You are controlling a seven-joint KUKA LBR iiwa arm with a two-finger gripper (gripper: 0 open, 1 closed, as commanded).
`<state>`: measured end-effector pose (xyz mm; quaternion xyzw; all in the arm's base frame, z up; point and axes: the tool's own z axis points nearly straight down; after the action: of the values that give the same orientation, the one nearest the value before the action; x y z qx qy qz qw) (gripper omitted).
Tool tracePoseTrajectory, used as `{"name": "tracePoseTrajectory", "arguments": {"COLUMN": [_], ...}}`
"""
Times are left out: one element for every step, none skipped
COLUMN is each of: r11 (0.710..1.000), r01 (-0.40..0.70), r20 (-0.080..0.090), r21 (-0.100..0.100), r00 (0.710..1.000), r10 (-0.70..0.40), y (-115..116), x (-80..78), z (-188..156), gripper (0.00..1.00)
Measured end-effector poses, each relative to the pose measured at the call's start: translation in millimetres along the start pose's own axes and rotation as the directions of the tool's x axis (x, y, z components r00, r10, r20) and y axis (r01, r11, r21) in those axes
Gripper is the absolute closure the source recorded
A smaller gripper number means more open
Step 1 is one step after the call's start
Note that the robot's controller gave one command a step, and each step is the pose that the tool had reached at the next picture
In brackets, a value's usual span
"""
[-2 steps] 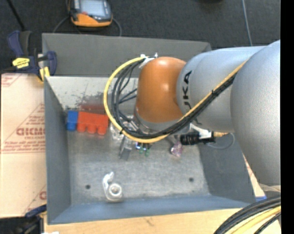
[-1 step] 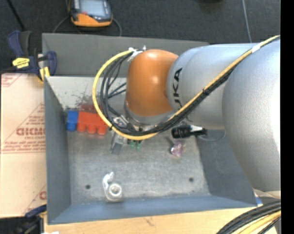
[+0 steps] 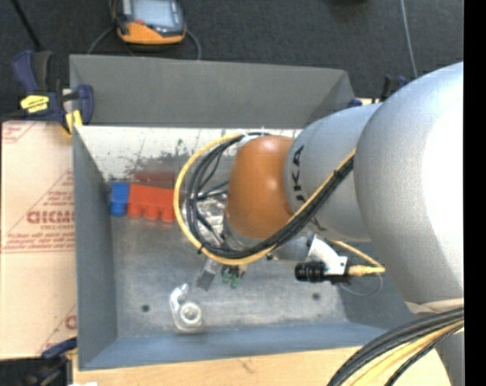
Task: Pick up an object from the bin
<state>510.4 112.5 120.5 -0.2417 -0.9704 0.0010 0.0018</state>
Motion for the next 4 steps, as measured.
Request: {"name": "tracePoseTrajectory", "arguments": {"r11": [1.0,0.975,0.976,0.97], "r01": [0.0,0.22,0.218,0.243], "r20": [0.004,0.005,0.001,0.013], "r21": [-0.004,-0.003,-0.002,-0.007], "r00": [1.0,0.975,0.976,0.97], "r10": [0.0,-0.22,-0.218,-0.243], "y": [2,0,0,-3], "x": [-0.9,34.0,34.4,23.3], "z": [-2,48,46,-93], "gripper": [0.0,0.0,1.0,1.0]}}
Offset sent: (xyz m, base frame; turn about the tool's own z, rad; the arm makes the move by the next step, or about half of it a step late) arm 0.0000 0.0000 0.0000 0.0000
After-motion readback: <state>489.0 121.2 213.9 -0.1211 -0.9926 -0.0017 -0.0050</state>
